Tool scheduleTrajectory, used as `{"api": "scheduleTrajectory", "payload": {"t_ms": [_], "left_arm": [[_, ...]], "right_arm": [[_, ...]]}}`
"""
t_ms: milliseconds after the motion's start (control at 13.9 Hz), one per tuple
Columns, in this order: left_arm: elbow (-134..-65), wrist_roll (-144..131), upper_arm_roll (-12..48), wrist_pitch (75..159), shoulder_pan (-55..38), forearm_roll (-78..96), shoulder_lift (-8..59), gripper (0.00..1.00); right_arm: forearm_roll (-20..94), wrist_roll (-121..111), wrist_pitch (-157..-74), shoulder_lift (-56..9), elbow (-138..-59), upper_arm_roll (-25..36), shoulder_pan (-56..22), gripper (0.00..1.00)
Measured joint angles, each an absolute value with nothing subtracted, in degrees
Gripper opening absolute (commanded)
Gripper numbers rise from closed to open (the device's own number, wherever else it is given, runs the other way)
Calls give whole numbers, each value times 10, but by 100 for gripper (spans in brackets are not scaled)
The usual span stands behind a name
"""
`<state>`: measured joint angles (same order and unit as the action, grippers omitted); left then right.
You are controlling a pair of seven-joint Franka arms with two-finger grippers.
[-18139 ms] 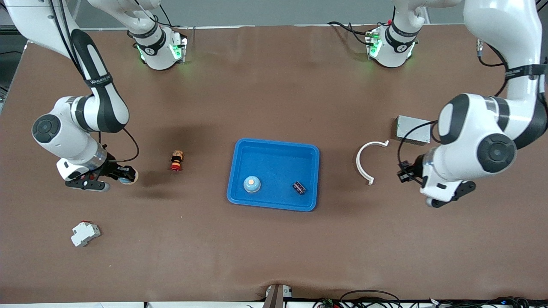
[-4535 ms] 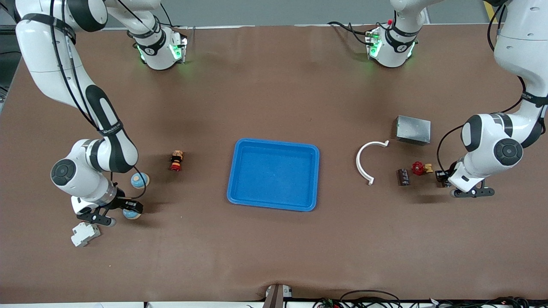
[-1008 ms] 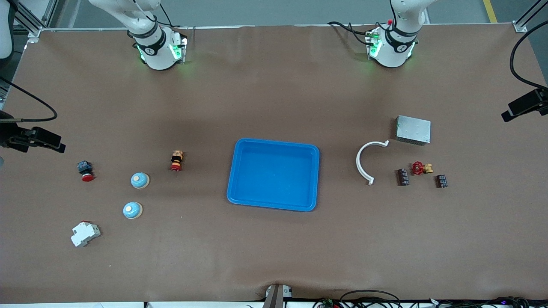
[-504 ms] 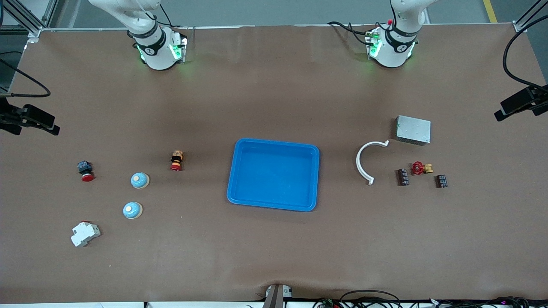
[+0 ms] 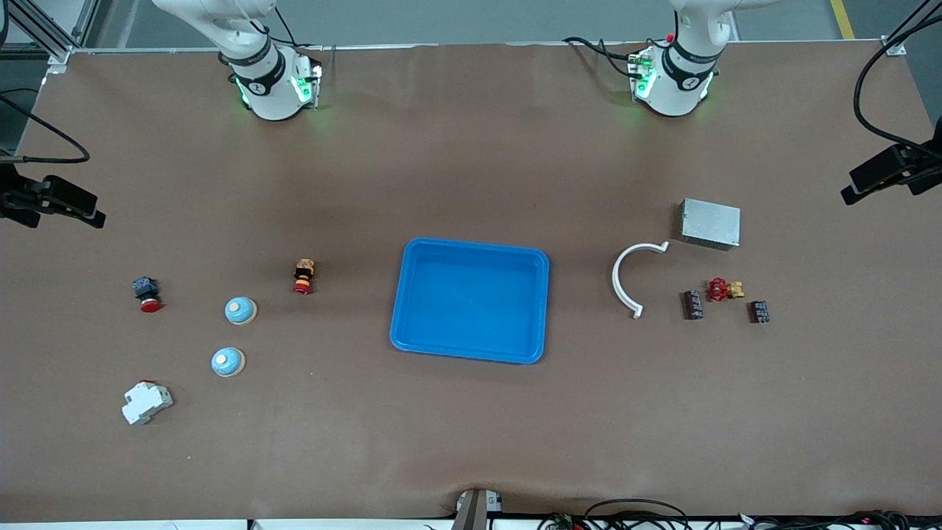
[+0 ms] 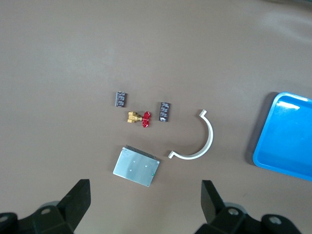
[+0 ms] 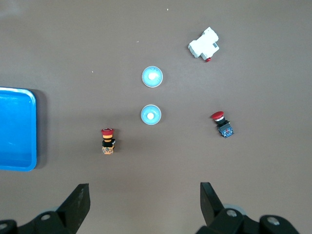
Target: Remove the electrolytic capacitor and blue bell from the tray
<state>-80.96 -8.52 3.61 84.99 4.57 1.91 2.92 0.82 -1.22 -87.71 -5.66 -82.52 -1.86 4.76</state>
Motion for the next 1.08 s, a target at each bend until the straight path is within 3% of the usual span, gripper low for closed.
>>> {"api": "scheduleTrajectory", "payload": {"t_ms": [576,1080], "left_arm": [[-904,-74,32,890,40,19,-23,100],[-911,-38,25,920,28,19,-3,100]], "right_arm": [[8,-12,-880,-56,-831,-17,48,100],[8,-12,-880,-47,-831,-17,48,100]]}}
